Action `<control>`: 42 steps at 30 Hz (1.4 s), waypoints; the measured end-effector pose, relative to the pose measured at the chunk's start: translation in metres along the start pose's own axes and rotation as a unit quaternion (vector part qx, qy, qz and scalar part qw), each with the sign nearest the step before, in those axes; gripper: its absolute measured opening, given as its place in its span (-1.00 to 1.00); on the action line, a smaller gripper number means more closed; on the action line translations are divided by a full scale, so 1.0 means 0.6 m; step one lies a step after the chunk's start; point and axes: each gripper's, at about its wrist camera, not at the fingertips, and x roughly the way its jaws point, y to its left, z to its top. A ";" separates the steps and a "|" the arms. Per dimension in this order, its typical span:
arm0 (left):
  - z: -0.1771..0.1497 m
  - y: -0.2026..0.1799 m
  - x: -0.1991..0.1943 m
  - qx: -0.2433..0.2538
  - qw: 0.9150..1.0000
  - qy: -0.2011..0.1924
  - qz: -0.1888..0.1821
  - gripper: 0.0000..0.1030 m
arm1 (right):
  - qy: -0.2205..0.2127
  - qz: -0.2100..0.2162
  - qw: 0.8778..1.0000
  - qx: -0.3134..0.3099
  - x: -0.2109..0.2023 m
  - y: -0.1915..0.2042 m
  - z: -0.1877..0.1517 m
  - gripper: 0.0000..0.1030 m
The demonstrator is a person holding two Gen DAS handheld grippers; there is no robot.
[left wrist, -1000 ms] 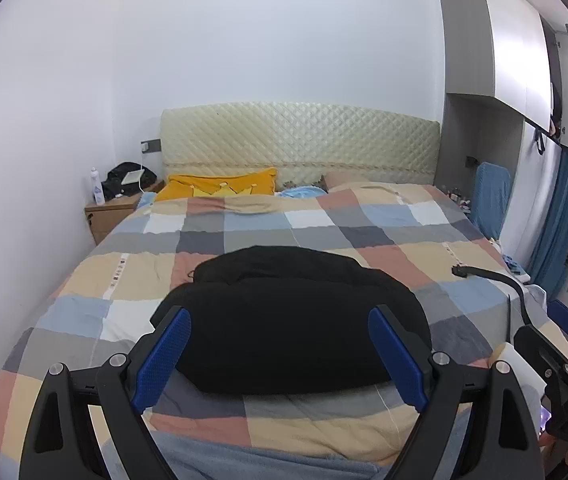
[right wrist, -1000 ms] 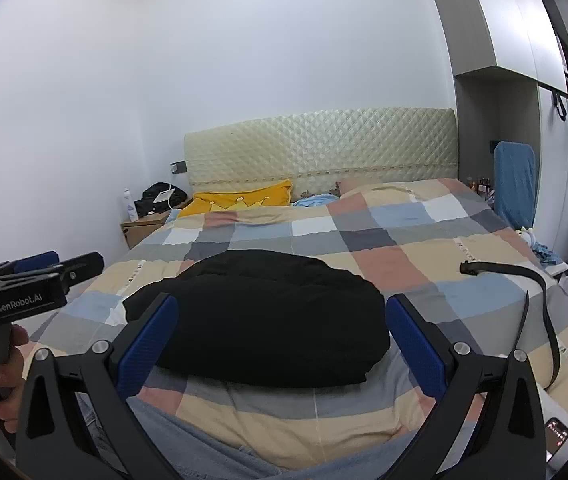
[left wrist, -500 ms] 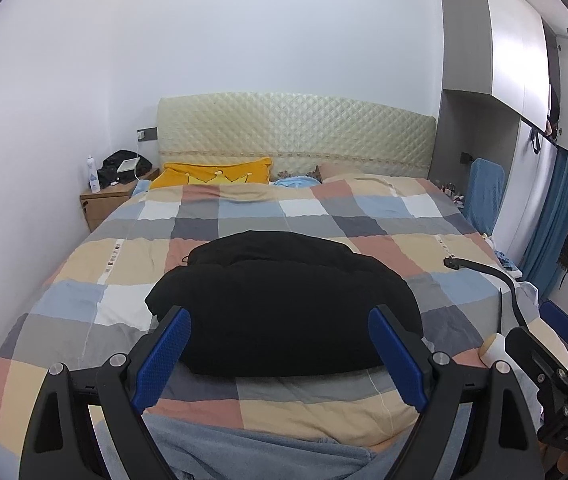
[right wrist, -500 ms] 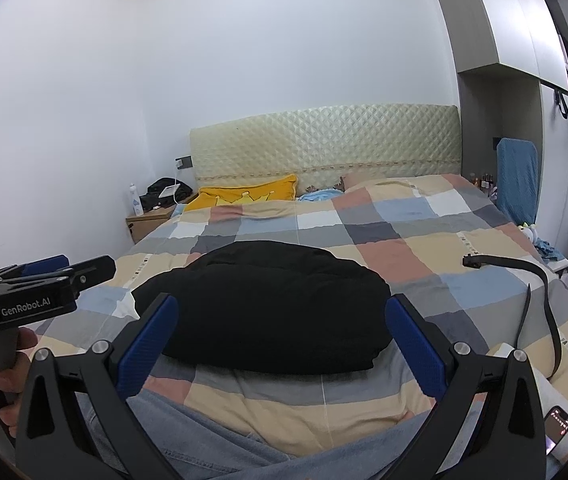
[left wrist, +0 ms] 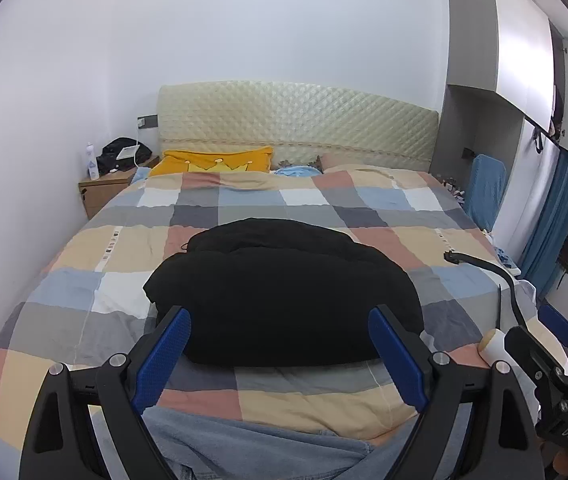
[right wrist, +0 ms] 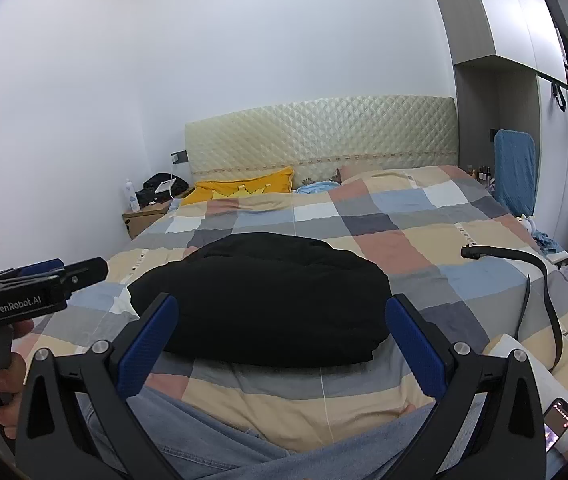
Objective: Fold large clothes
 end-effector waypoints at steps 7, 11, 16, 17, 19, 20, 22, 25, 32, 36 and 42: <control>-0.003 0.003 0.003 0.002 1.000 0.000 0.021 0.76 | 0.002 -0.003 1.000 -0.002 0.001 -0.004 -0.001 1.00; -0.002 0.004 -0.001 0.000 1.000 -0.001 0.021 0.76 | 0.004 -0.004 1.000 -0.001 0.000 -0.003 -0.001 1.00; -0.002 -0.002 -0.002 0.001 1.000 -0.003 0.020 0.76 | 0.003 -0.004 1.000 -0.001 0.000 -0.004 -0.002 1.00; -0.002 -0.003 -0.001 0.002 1.000 -0.003 0.019 0.76 | 0.003 -0.004 1.000 -0.001 0.000 -0.005 -0.002 1.00; -0.002 -0.006 -0.002 0.004 1.000 -0.003 0.018 0.76 | 0.003 -0.004 1.000 -0.002 0.000 -0.004 -0.002 1.00; -0.003 -0.006 -0.003 0.004 1.000 -0.003 0.017 0.76 | 0.003 -0.004 1.000 -0.003 0.000 -0.004 -0.002 1.00; -0.001 -0.009 -0.002 0.005 1.000 -0.003 0.016 0.76 | 0.003 -0.003 1.000 -0.003 0.000 -0.005 -0.002 1.00; 0.000 -0.012 -0.002 0.007 1.000 -0.004 0.017 0.77 | 0.003 -0.004 1.000 -0.002 -0.001 -0.007 -0.003 1.00; 0.001 -0.018 -0.005 0.008 1.000 -0.005 0.016 0.77 | 0.002 -0.005 1.000 0.000 -0.002 -0.011 -0.002 1.00; 0.001 -0.021 -0.005 0.008 1.000 -0.005 0.012 0.77 | 0.001 -0.006 1.000 -0.002 -0.004 -0.011 -0.002 1.00; -0.003 -0.021 0.001 0.003 1.000 -0.001 0.005 0.77 | 0.003 -0.007 1.000 0.002 -0.002 -0.014 -0.003 1.00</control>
